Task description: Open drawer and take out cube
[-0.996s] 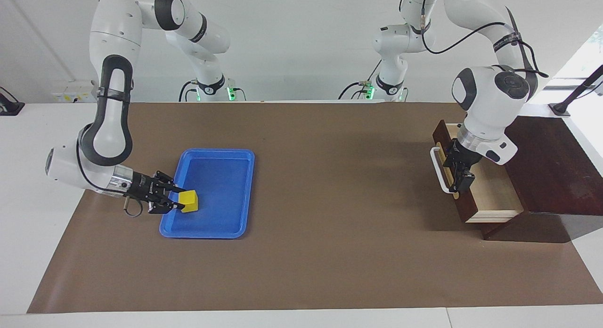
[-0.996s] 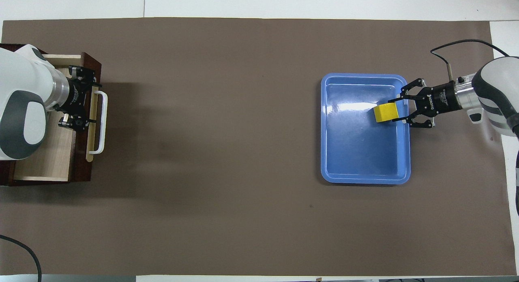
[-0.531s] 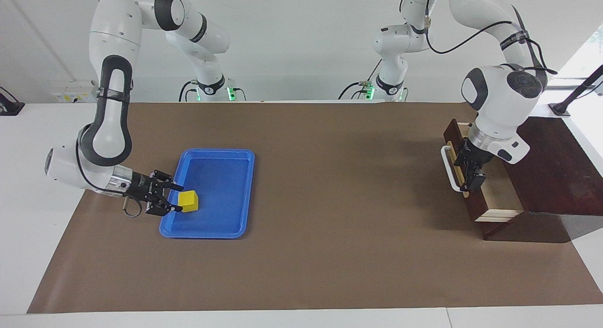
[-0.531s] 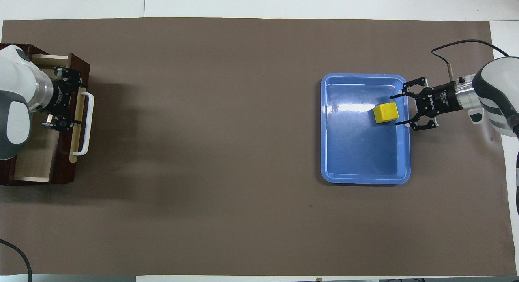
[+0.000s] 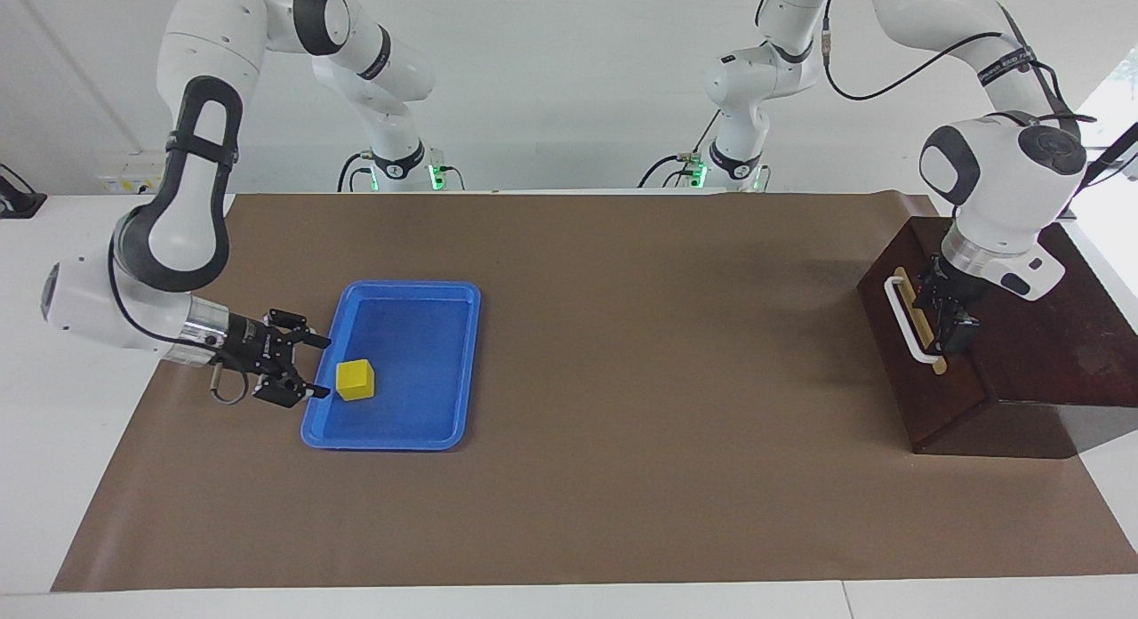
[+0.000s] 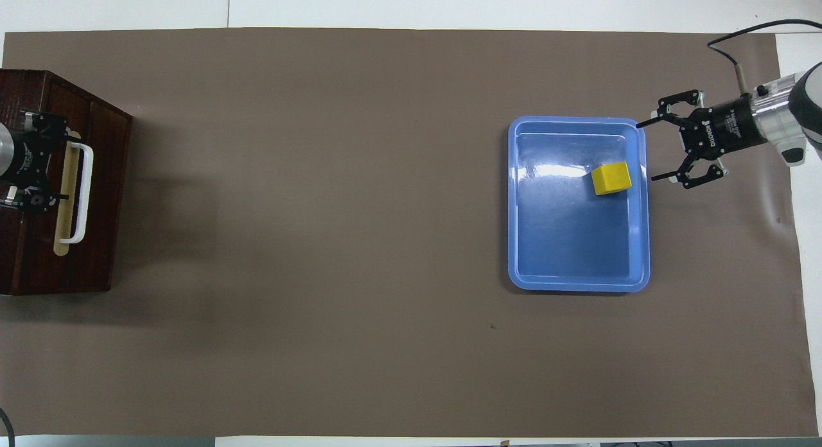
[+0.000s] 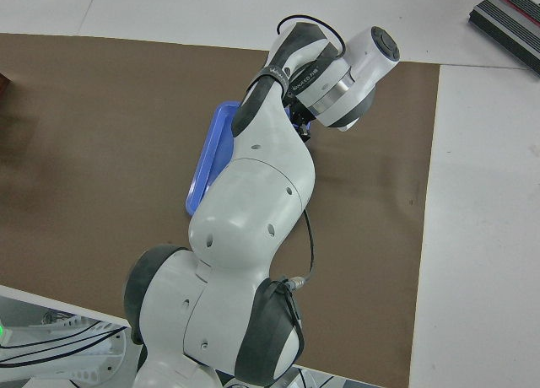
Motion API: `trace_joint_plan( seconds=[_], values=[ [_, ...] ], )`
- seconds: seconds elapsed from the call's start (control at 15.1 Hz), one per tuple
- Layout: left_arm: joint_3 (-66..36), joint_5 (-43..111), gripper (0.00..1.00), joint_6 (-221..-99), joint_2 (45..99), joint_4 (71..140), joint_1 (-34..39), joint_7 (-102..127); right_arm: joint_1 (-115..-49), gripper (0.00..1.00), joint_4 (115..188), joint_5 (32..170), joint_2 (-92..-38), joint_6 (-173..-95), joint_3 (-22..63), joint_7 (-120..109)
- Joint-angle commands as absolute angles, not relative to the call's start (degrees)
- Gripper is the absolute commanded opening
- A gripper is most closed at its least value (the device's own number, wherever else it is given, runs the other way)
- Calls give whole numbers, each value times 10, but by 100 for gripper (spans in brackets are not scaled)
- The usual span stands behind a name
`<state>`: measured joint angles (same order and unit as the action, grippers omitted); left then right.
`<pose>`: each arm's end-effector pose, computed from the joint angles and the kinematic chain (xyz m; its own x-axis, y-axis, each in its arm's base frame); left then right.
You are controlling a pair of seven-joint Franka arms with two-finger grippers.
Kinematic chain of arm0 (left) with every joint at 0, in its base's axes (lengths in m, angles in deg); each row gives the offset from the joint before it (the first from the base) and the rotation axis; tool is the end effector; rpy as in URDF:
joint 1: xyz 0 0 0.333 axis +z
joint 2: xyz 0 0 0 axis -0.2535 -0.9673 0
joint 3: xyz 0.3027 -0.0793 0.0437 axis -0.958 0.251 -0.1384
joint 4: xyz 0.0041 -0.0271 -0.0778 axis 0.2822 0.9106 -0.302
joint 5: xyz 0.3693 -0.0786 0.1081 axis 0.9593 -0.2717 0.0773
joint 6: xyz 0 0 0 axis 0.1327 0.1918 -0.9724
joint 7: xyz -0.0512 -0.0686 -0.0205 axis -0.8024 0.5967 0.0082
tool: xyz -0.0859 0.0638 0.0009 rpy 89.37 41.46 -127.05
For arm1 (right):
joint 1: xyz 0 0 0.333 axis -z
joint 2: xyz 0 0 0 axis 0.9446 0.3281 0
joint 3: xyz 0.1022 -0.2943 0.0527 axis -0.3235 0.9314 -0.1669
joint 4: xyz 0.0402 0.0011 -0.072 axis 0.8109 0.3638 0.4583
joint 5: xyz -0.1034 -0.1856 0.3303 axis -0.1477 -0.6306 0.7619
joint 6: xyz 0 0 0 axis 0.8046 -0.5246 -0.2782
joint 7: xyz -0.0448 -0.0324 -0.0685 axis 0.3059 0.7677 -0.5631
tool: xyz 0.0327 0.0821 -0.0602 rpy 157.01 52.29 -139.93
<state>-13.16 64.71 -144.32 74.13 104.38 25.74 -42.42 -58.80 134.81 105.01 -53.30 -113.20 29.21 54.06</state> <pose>0.6025 0.0737 0.4453 0.2623 0.9593 0.1050 0.9581 -0.2718 0.0902 0.6563 -0.0996 0.3846 0.2451 -0.7676 -0.5922 -0.9653 -0.2497 -0.0760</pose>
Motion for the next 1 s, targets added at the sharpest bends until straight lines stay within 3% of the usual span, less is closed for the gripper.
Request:
trace_joint_plan(
  seconds=[0.0, 0.27, 0.53, 0.93],
  values=[
    [-131, 666, 100, -1453, 749, 1047, 290, -382, -602, 100, 1327, 993, -579, -1115, 286, 540],
    [-129, 666, 100, -1443, 748, 1041, 281, -383, -635, 100, 1324, 865, -657, -1070, 285, 330],
    [-125, 655, 100, -1391, 756, 1020, 224, -400, -673, 100, 1325, 742, -719, -1055, 285, 122],
    [-120, 640, 100, -1332, 793, 988, 143, -354, -708, 100, 1325, 668, -774, -1042, 285, -78]
  ],
)
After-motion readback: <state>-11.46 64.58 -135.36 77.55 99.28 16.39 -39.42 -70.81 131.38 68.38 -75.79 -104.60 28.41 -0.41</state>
